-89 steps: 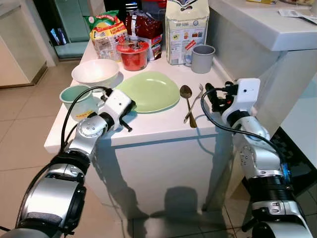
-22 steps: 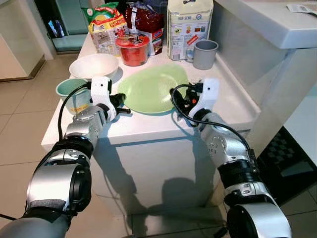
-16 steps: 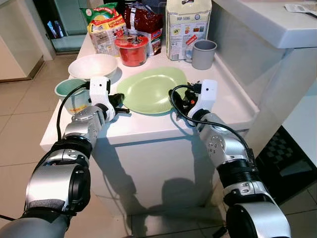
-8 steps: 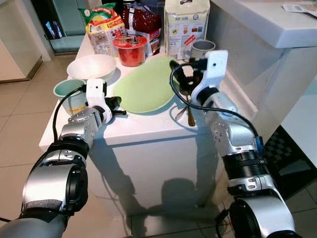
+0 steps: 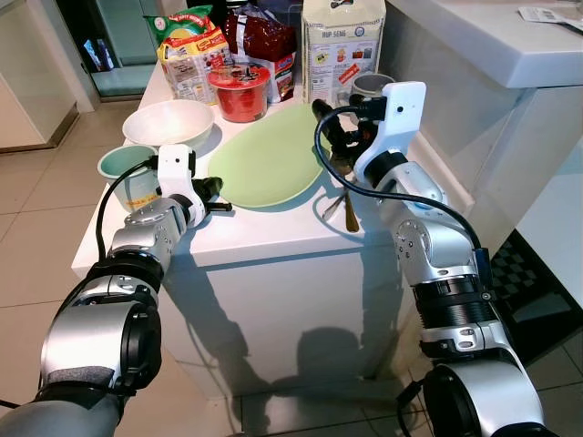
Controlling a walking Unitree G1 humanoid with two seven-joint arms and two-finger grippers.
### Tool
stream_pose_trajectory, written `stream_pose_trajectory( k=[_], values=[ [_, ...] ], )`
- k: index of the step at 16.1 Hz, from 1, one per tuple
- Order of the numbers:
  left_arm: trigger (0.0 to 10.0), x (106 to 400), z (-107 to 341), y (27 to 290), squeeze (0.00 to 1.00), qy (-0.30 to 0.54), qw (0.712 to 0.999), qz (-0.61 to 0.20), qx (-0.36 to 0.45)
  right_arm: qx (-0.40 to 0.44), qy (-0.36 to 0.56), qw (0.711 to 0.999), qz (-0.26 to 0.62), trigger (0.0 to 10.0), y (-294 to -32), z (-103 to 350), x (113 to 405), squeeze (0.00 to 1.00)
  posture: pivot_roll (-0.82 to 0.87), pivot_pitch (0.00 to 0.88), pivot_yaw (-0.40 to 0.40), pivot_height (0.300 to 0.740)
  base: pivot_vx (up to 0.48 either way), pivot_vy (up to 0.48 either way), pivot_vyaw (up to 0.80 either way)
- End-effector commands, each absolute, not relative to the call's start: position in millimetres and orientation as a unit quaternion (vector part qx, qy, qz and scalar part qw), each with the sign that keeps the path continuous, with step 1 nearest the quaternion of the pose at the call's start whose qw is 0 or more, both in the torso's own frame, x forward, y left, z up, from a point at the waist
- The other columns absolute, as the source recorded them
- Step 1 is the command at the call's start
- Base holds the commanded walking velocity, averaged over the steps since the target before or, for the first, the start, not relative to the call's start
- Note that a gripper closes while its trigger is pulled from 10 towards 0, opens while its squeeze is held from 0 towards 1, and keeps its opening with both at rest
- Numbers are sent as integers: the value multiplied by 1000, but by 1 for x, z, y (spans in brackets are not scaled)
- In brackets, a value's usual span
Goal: Setting the table
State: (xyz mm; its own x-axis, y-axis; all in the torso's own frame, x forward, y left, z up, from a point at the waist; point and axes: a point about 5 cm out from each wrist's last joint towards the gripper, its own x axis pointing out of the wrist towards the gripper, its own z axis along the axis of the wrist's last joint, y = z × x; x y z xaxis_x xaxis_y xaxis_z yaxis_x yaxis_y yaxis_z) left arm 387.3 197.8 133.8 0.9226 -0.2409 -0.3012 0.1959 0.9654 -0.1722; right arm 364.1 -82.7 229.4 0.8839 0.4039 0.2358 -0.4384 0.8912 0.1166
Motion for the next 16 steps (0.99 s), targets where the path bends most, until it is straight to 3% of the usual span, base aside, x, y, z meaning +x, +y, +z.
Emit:
stream_pose_trajectory(
  k=[1, 10, 16],
  values=[
    [10000, 369, 95, 203, 0, 248, 961, -88, -80, 103, -96, 966, 216, 10000, -84, 230, 365, 0, 54, 0, 50, 740, 0, 0, 0],
    [10000, 366, 90, 205, 0, 253, 959, -83, -93, 293, 8, 943, 158, 10000, -102, 194, 369, 0, 46, 0, 54, 740, 0, 0, 0],
    [10000, 366, 90, 205, 0, 253, 959, -86, -90, 282, 64, 944, 161, 10000, -89, 164, 371, 0, 48, 0, 57, 740, 0, 0, 0]
  ],
)
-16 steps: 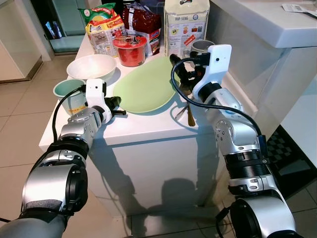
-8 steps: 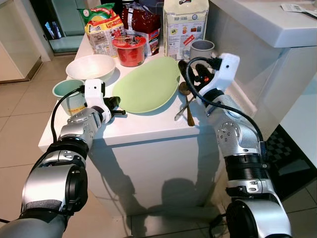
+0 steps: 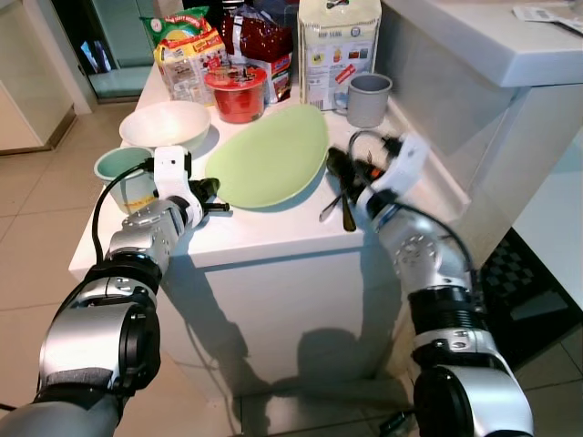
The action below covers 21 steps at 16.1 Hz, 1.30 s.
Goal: Setting the table
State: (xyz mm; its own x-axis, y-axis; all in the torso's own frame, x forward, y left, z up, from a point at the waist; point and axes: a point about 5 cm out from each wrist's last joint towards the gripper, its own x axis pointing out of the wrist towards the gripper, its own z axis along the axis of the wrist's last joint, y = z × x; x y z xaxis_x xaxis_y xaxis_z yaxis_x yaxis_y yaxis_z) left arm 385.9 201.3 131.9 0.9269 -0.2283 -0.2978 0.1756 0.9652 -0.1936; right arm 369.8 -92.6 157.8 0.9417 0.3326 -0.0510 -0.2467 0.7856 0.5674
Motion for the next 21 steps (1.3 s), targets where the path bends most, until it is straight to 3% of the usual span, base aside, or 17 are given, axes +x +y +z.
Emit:
stream_pose_trajectory(
  k=[1, 7, 15, 16, 21],
  values=[
    [10000, 366, 90, 205, 0, 253, 959, -86, -90, 288, 70, 940, 170, 10000, -84, 163, 372, 0, 53, 0, 56, 740, 0, 0, 0],
    [10000, 365, 88, 204, 0, 253, 959, -85, -93, 273, 19, 927, 256, 10000, -50, 184, 370, 0, 54, 0, 47, 740, 0, 0, 0],
    [10000, 364, 86, 201, 0, 253, 959, -87, -94, 240, 23, 936, 258, 10000, -45, 179, 371, 0, 53, 0, 40, 740, 0, 0, 0],
    [10000, 364, 86, 201, 0, 253, 959, -86, -96, 239, 30, 939, 247, 0, -47, 176, 372, 0, 53, 0, 40, 740, 0, 0, 0],
    [10000, 363, 84, 198, 0, 252, 958, -86, -102, 237, 33, 939, 247, 0, -47, 174, 372, 0, 54, 0, 33, 740, 0, 0, 0]
  ],
)
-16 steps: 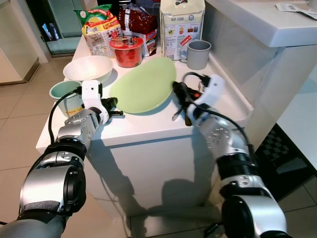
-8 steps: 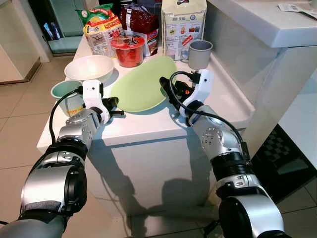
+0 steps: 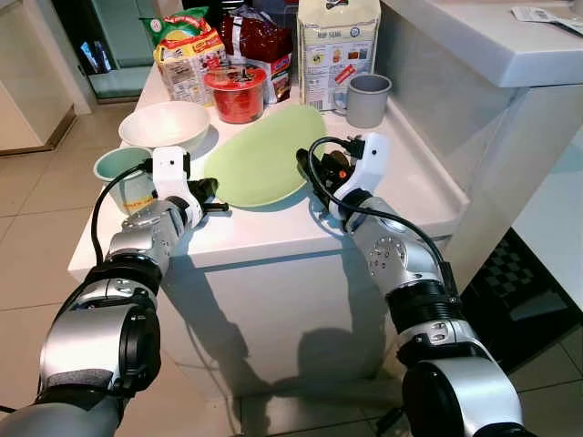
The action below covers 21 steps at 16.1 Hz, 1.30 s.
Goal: Setting the table
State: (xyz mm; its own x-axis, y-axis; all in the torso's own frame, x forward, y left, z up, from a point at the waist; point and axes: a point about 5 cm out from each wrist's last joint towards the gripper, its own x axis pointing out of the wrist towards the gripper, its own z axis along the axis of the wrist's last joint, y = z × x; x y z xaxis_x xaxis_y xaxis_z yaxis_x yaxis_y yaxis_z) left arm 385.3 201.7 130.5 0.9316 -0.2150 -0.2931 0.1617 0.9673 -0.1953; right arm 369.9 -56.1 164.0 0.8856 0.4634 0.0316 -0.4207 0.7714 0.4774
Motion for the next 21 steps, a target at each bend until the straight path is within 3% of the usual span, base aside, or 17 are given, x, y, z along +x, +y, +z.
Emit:
stream_pose_trajectory(
  k=[1, 14, 20, 21],
  values=[
    [10000, 364, 84, 198, 0, 252, 958, -87, -102, 237, 34, 939, 246, 0, -47, 174, 373, 0, 54, 0, 34, 740, 0, 0, 0],
    [10000, 364, 85, 196, 0, 248, 959, -92, -99, 238, 35, 941, 237, 0, -50, 171, 373, 0, 52, 0, 33, 740, 0, 0, 0],
    [10000, 370, 94, 185, 0, 210, 967, -135, -51, 217, 21, 950, 225, 0, -55, 172, 371, 0, 46, 0, 38, 740, 0, 0, 0],
    [10000, 373, 100, 180, 0, 184, 971, -147, -43, 189, 1, 957, 221, 10000, -57, 175, 370, 0, 45, 0, 38, 740, 0, 0, 0]
  ],
)
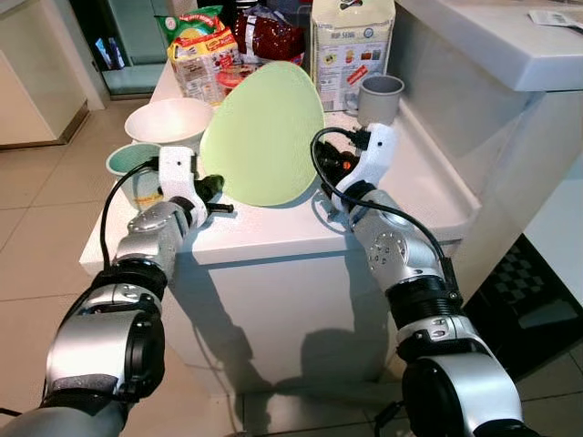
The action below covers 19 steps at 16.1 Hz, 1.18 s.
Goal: Setting the table
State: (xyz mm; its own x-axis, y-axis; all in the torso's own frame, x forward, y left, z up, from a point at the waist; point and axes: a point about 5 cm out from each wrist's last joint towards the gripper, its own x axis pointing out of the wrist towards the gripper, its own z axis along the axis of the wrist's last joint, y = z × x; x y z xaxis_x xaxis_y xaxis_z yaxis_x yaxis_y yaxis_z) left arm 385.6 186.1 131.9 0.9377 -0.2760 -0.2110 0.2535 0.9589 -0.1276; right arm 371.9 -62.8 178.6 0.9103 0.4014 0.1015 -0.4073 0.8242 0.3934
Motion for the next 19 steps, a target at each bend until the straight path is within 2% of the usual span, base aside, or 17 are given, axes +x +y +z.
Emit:
stream_pose_trajectory(
  k=[1, 5, 8, 10, 16, 19],
  values=[
    [10000, 375, 105, 173, 0, 166, 972, -161, -36, 165, -24, 961, 219, 10000, -58, 180, 367, 0, 43, 0, 39, 740, 0, 0, 0],
    [10000, 384, 128, 150, 0, 99, 973, -210, -17, 100, -51, 967, 229, 10000, -69, 190, 358, 0, 39, 0, 43, 740, 0, 0, 0],
    [10000, 386, 136, 143, 0, 76, 972, -224, -13, 87, -69, 967, 228, 10000, -91, 201, 354, 0, 27, 0, 51, 740, 0, 0, 0],
    [10000, 388, 143, 136, 0, 55, 970, -236, -11, 80, -91, 971, 205, 10000, -116, 212, 353, 0, 20, 0, 56, 740, 0, 0, 0],
    [10000, 392, 160, 125, 0, 10, 969, -248, 13, 94, -114, 972, 184, 10000, -122, 225, 354, 0, 24, 0, 62, 740, 0, 0, 0],
    [10000, 397, 201, 119, 0, -76, 963, -259, -14, 92, -111, 972, 183, 10000, -118, 221, 354, 0, 33, 0, 61, 740, 0, 0, 0]
  ],
)
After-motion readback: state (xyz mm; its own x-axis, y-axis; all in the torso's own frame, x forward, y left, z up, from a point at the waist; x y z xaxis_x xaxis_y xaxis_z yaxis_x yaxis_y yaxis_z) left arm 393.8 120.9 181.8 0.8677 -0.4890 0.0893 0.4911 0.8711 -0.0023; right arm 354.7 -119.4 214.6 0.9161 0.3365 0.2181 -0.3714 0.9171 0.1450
